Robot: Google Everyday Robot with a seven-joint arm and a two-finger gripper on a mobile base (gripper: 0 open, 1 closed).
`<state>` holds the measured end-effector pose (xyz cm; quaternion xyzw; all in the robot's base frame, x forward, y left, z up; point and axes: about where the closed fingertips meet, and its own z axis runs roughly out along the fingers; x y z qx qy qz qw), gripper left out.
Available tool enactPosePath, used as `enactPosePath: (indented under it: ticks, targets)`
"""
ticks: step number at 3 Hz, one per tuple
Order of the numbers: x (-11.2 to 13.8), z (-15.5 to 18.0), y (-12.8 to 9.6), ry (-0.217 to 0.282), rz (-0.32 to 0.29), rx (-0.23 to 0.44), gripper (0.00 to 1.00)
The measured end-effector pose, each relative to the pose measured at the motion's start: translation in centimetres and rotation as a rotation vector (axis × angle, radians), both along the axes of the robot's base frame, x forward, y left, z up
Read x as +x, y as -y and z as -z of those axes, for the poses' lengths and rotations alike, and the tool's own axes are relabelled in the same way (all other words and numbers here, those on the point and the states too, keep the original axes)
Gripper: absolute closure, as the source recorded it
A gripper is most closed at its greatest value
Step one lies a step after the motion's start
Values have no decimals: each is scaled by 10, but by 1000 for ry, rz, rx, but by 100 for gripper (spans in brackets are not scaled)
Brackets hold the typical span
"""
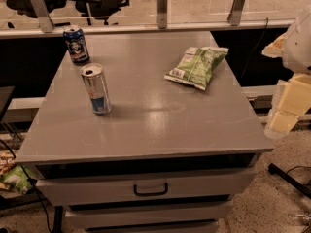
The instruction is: Move green jalapeno chip bag near redbull can
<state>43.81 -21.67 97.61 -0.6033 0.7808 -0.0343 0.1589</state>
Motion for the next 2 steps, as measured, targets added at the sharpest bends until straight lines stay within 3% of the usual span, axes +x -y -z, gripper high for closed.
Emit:
enactPosePath:
  ticks: [2]
  targets:
    - [13,0,-6,35,12,20,0]
